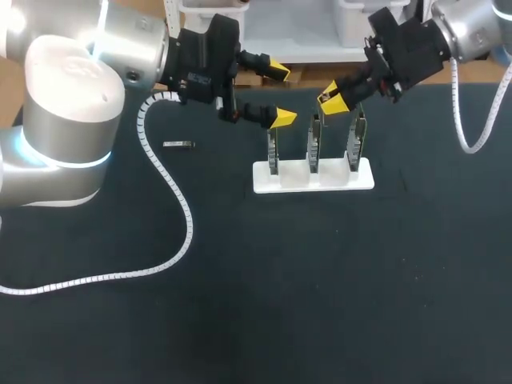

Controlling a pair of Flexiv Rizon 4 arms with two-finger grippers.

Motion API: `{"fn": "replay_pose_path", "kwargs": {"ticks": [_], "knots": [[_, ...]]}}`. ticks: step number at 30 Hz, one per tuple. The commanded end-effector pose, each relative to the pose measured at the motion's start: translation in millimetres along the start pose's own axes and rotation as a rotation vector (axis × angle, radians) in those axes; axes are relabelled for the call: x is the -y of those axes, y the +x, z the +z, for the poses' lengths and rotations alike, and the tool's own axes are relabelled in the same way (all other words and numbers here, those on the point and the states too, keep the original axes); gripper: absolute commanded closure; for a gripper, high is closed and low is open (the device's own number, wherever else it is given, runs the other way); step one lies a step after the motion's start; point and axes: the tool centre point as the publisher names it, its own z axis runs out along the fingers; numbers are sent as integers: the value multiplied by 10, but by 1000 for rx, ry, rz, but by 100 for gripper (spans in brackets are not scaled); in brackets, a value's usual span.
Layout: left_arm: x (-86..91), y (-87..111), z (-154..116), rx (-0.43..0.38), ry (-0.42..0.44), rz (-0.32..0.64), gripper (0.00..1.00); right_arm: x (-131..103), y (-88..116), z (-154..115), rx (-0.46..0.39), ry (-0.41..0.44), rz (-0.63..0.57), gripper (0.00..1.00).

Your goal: Pick up the optical module with the left hand, and insert it into the network port with the right hand.

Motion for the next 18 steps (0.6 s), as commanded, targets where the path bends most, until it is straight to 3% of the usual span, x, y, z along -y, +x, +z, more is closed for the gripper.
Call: {"fn": "replay_pose_path", "kwargs": {"ticks": [1,18], "knots": [[6,-8,3,-6,-3,-2,0,2,-38,17,9,-1,-7,100],[6,-8,3,-6,-3,-2,0,230,-121,82,0,3,-41,100]]}}
